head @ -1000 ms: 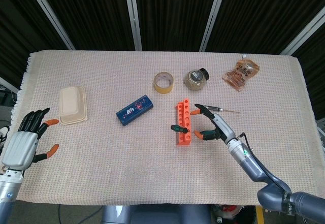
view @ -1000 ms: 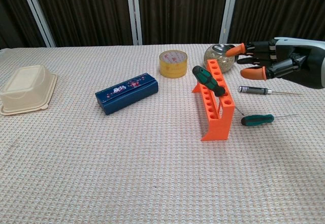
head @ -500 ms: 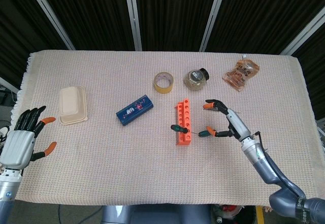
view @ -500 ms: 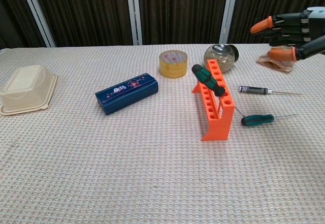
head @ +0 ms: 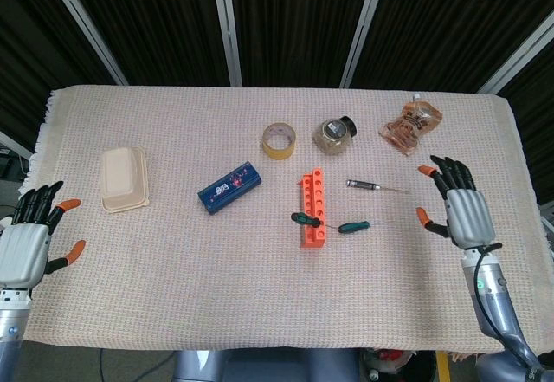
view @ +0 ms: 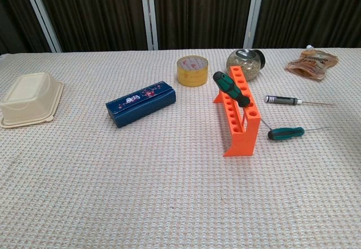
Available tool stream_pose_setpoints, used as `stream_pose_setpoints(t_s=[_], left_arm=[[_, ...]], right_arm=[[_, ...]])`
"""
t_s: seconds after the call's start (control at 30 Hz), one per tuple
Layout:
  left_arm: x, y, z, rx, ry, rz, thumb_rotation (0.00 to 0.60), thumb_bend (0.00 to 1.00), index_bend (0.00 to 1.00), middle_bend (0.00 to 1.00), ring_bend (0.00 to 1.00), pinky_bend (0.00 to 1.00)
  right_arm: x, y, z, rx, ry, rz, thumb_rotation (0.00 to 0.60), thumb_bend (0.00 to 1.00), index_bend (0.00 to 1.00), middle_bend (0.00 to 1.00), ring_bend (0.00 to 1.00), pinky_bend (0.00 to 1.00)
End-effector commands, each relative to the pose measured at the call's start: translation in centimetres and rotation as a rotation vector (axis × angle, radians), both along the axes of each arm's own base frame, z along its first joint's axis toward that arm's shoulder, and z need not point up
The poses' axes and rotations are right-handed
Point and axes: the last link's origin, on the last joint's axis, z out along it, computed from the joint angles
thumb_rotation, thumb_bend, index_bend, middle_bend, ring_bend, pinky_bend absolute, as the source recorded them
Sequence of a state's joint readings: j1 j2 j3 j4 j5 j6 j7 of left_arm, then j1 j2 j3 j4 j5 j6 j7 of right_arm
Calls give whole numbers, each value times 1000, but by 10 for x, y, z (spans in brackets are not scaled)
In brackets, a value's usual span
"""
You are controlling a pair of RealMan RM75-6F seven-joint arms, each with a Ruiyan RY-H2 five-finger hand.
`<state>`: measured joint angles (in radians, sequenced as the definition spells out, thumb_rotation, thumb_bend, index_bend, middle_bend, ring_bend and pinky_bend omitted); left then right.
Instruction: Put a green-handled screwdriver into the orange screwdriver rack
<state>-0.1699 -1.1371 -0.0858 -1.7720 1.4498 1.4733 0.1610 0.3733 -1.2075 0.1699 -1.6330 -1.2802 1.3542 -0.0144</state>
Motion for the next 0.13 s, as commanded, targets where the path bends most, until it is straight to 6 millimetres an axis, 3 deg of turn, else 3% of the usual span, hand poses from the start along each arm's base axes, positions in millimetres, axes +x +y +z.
stream_pose_setpoints(t_s=[0.03,0.13], left_arm=[[-3,-3,-4,-19,-11,7,600,274,243,19,0,0],[-6,-6,-6,-26,-18,18,600,274,243,19,0,0]], right_arm=[[-24,34,9,-71,115,-85,600,309,168,40,0,0],[-30,49,10,-77,128,-106,600,310,167,33,0,0]])
